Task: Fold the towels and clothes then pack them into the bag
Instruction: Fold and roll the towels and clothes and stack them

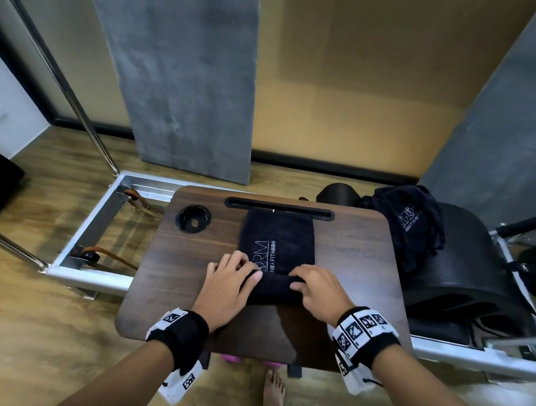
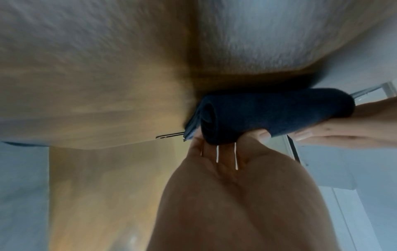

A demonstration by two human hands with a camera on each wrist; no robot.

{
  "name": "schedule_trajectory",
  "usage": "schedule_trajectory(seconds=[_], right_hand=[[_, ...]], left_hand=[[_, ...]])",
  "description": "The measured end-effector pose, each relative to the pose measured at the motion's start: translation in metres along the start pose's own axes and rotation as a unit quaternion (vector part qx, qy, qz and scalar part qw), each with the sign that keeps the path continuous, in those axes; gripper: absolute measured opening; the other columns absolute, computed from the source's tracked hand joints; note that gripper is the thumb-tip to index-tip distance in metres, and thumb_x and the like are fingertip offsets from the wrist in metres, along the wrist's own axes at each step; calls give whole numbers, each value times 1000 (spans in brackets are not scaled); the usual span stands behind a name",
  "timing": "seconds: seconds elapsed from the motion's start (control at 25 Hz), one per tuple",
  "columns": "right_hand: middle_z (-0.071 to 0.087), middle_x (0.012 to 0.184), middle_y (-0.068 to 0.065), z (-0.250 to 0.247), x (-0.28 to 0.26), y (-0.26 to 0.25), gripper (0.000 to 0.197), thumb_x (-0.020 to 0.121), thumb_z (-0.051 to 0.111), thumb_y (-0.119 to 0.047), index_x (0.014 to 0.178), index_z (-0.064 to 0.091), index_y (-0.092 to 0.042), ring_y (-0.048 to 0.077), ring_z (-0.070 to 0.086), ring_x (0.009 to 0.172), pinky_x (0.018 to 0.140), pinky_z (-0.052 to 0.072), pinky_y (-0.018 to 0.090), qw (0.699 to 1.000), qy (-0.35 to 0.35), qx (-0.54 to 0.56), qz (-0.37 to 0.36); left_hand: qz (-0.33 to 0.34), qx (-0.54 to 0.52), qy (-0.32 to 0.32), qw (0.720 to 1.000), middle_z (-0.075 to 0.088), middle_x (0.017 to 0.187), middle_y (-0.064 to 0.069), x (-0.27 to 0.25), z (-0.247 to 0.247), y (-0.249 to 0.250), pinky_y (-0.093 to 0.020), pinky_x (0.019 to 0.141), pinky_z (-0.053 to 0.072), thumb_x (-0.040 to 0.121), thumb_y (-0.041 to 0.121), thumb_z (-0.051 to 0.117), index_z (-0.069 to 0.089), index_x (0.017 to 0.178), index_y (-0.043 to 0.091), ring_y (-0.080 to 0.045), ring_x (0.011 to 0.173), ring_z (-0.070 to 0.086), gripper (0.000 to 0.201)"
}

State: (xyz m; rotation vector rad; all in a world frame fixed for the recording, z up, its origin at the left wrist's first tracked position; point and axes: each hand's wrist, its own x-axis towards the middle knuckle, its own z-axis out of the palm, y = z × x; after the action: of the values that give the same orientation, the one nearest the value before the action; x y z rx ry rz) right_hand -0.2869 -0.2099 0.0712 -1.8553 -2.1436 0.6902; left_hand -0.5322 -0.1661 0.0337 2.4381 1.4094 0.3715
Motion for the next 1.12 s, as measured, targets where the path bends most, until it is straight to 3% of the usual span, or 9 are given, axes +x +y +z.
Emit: schedule_trajectory(seconds=[0.16, 0.24, 0.32, 0.44, 0.6, 0.76, 0.92, 1.0, 1.12], right_hand=[[66, 87, 6, -6, 16, 7, 22, 104, 52, -14, 117, 49, -31, 25, 62, 82, 77, 53, 45, 995, 0, 72, 69], [62, 80, 3, -6, 21, 11, 22, 105, 50, -16, 110, 40, -35, 21, 59, 73, 71, 52, 46, 994, 19, 93, 58], [60, 92, -8, -7, 23, 15, 8, 105, 54, -32, 104, 46, -35, 10, 58, 78, 72, 52, 40, 992, 54, 106, 30], [42, 124, -18, -8, 22, 26, 48, 84, 69, -67, 117, 59, -33, 1, 50, 107, 89, 50, 25, 995, 11, 94, 24], [47, 128, -17, -12, 27, 38, 63, 84, 82, -42, 140, 54, -33, 6, 47, 120, 106, 47, 36, 995, -17, 98, 19], [63, 122, -9, -24, 37, 43, 50, 88, 79, -41, 126, 46, -40, 8, 63, 111, 99, 53, 36, 962, -7, 265, 70], [66, 111, -7, -22, 52, 44, 26, 94, 72, -42, 113, 65, -26, 9, 62, 107, 98, 53, 39, 950, 54, 290, 106], [64, 112, -3, -23, 59, 42, 27, 96, 70, -42, 113, 70, -20, 14, 61, 111, 100, 51, 37, 946, 92, 283, 124], [61, 123, -11, -24, 59, 46, 45, 89, 77, -44, 129, 60, -31, 5, 57, 118, 100, 54, 38, 923, 75, 355, 127]], left_hand=[[30, -45, -26, 998, 46, 137, 24, 5, -8, -12, -37, 101, 32, 97, 74, 50, 50, 133, 44, -3, 130, 37, 47], [23, -72, -30, 997, 49, 130, 31, 13, -10, -14, -38, 102, 30, 94, 69, 58, 52, 127, 45, -2, 129, 39, 41], [-6, -112, -21, 993, 54, 123, 29, 23, -10, -15, -39, 102, 30, 96, 59, 64, 52, 123, 45, -2, 122, 41, 32], [-97, -173, -57, 978, 52, 116, 18, 35, -8, -17, -37, 99, 31, 98, 58, 61, 45, 119, 47, -16, 113, 38, 29], [-177, -234, -95, 951, 55, 114, 12, 48, -7, -18, -44, 100, 39, 97, 72, 49, 45, 112, 45, -25, 113, 37, 32], [-204, -250, -30, 946, 60, 113, 13, 57, -10, -12, -49, 108, 43, 96, 77, 45, 56, 109, 43, -18, 116, 48, 38], [-168, -243, 7, 955, 49, 130, 27, 58, -14, -4, -46, 111, 41, 98, 63, 51, 51, 138, 44, -5, 120, 51, 44], [-151, -218, 0, 964, 48, 136, 24, 59, -16, -3, -47, 110, 42, 96, 55, 55, 44, 146, 45, -7, 126, 51, 52], [-165, -207, 12, 964, 52, 141, 15, 69, -17, -2, -49, 114, 42, 103, 51, 56, 42, 150, 39, -12, 134, 50, 51]])
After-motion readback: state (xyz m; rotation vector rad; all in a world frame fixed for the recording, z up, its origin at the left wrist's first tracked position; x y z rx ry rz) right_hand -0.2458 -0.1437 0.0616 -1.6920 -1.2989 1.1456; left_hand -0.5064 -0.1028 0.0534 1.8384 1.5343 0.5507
